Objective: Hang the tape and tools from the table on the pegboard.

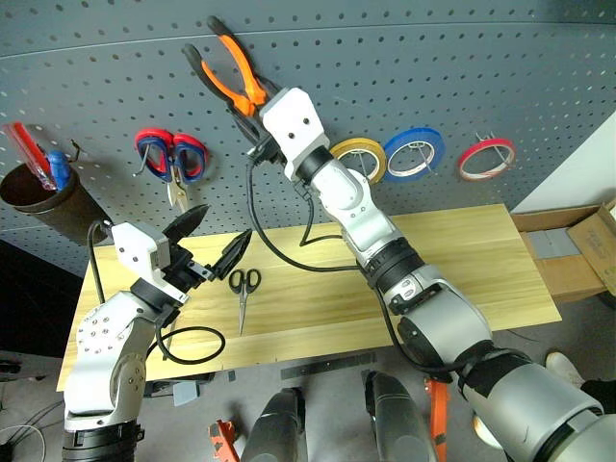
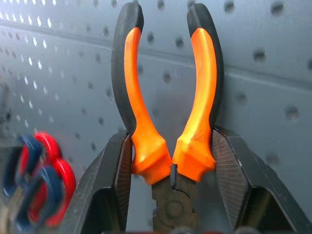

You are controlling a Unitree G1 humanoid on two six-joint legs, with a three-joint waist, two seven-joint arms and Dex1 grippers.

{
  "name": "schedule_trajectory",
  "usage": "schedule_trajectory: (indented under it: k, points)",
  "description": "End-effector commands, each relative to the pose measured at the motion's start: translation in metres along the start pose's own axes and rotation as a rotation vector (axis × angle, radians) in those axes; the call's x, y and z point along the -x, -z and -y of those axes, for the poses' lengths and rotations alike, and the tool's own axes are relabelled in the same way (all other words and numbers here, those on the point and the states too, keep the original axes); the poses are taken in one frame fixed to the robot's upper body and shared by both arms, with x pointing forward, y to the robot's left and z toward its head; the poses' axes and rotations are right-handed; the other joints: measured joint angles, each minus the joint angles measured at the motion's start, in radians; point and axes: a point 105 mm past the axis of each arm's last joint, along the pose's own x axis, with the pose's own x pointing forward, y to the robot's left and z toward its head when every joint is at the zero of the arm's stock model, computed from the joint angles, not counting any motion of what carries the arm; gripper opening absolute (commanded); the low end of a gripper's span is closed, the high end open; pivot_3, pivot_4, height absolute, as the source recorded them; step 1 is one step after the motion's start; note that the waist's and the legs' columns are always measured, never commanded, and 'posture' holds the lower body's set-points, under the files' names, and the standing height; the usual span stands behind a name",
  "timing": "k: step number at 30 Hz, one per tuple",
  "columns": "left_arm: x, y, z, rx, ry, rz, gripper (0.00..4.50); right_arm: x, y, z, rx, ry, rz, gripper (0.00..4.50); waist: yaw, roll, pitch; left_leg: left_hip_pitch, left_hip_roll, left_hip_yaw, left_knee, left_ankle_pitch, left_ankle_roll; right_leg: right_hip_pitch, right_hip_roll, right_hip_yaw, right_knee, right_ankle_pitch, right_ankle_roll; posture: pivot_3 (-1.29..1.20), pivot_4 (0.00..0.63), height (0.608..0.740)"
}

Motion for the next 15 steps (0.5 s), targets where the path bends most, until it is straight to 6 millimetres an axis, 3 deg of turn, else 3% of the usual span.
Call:
schedule_trajectory:
  k: [1,11,12,15]
  points:
    - [-0.001,-0.010,-0.001,-0.032,-0.005,0.042,4.50,-0.005,-0.019,0.007,0.011,0.032,0.086,1.89,-0.001,0.000,0.000,0.000,0.000,0.000,0.000,0.000,0.000,0.000,0.000,0.000,0.000,0.000,0.000,0.07,0.239,0.740]
    - [-0.004,-0.004,-0.004,-0.019,-0.040,0.039,4.50,0.011,-0.003,-0.001,-0.038,0.028,0.050,1.89,-0.001,0.000,0.000,0.000,0.000,0.000,0.000,0.000,-0.001,0.000,0.000,0.000,0.000,0.000,-0.001,0.06,0.250,0.740]
    - [-0.005,-0.003,-0.004,-0.021,-0.043,0.032,4.50,0.012,-0.002,0.000,-0.041,0.031,0.047,2.45,-0.002,0.000,0.000,0.000,0.000,0.000,0.000,0.000,-0.001,-0.001,0.000,0.000,0.001,0.000,-0.001,0.06,0.251,0.740]
    - [-0.005,0.004,-0.003,-0.022,-0.052,-0.001,4.50,0.014,-0.002,0.002,-0.021,0.045,0.040,3.28,-0.004,0.000,0.000,0.000,0.001,0.001,0.000,0.000,-0.001,-0.001,0.001,0.000,0.001,0.000,-0.001,0.05,0.252,0.740]
